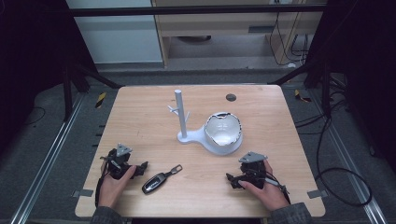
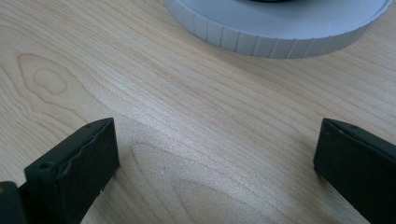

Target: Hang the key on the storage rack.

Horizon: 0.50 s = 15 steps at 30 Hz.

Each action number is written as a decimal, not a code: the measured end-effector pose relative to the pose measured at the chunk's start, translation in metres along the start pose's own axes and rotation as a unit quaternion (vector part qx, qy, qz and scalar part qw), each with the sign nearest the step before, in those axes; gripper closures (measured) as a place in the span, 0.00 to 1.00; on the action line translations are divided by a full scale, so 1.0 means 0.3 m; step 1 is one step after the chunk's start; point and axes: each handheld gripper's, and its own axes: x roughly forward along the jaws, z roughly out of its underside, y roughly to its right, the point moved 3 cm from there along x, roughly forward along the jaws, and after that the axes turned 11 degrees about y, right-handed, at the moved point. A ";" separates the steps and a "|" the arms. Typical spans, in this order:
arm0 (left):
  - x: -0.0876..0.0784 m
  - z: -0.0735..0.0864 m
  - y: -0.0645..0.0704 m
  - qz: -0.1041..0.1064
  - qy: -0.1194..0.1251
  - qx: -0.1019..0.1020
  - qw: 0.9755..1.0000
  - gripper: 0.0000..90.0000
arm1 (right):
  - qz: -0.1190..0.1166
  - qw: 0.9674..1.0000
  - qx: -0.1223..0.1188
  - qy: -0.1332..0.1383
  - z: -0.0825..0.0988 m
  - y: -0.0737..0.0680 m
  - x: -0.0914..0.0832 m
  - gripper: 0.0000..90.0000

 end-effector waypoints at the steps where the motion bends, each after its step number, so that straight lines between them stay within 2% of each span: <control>1: -0.003 0.002 0.000 0.000 0.000 0.000 1.000 0.00 | 0.000 1.000 0.000 0.000 0.000 0.000 0.000 0.00; 15: -0.010 0.007 -0.001 0.008 0.001 0.005 1.000 0.00 | 0.000 1.000 0.001 -0.001 0.000 0.000 0.000 0.00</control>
